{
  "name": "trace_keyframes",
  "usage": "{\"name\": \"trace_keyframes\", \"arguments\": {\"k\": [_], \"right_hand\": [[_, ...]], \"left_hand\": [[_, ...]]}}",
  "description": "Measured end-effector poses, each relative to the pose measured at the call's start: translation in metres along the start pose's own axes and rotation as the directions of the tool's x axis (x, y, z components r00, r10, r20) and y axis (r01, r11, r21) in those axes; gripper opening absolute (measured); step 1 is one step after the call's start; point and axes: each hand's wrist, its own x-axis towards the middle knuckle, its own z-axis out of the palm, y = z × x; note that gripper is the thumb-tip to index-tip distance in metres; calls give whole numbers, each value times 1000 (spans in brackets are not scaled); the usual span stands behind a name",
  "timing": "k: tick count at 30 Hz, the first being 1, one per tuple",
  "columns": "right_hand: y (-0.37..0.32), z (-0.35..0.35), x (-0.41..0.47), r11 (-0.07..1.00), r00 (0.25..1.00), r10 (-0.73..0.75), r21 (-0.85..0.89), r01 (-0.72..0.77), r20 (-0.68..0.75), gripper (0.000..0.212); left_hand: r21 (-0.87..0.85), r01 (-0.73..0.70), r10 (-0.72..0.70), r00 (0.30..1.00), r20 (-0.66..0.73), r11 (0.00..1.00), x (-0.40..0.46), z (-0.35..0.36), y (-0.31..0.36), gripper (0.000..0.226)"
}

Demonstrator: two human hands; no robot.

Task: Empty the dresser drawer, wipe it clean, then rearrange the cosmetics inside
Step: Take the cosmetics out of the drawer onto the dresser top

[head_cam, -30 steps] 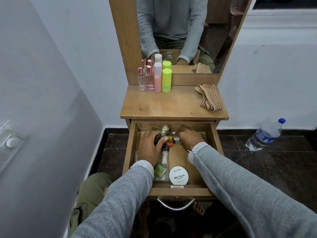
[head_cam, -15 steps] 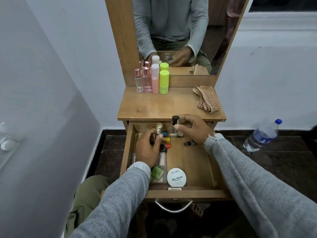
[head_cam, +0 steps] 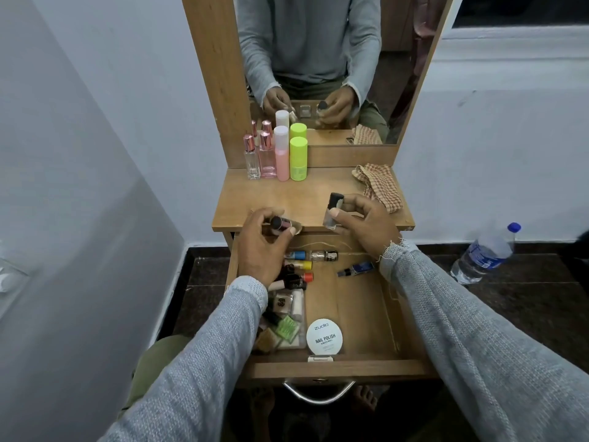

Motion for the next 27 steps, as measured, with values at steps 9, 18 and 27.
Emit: {"name": "trace_keyframes", "arguments": {"k": [9,18,27], "right_hand": [[-4,13,31,950,970,-188,-280,140,-156,18],[7,18,55,930,966,-193,-346,124,-174,23],[22,25,57,867,945,-230,-491,89,-234,21]], "left_hand": [[89,-26,19,997,74,996,59,33,21,53],[179,-144,123,985,122,973,78,55,11,49],[200,-93,74,992,99,975,75,60,-3,28]]}}
